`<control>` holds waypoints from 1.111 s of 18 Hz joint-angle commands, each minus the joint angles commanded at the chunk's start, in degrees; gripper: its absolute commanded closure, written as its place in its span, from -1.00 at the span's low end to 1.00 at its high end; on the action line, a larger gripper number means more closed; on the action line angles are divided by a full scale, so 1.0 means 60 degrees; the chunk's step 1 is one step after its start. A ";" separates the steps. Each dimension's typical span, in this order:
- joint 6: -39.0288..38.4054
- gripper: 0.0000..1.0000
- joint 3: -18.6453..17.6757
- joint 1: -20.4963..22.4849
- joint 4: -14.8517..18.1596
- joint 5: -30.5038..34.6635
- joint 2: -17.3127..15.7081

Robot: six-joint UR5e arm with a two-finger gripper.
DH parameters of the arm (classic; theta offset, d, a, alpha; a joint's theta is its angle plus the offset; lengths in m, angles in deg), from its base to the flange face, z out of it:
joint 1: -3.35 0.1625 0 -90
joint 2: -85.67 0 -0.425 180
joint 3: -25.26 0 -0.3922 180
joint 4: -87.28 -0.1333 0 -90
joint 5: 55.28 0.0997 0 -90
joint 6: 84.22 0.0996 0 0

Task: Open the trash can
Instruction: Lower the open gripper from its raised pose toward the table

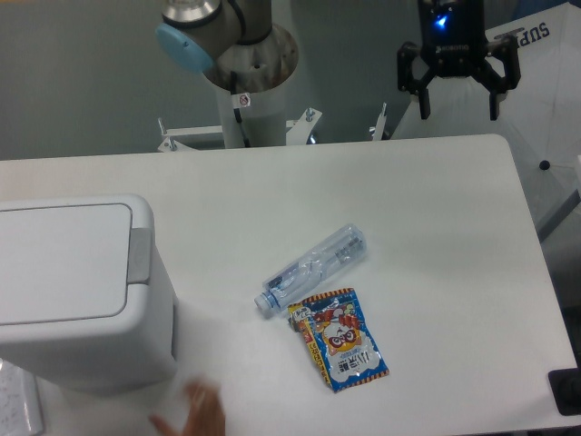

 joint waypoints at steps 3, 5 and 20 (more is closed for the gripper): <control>-0.0015 -1.00 0.0058 -0.0015 0.0015 0.0000 0.0015; -0.0203 -1.00 0.0117 -0.0044 0.0029 -0.0015 0.0116; -0.7325 -1.00 0.0672 -0.2656 -0.0682 -0.0132 0.0962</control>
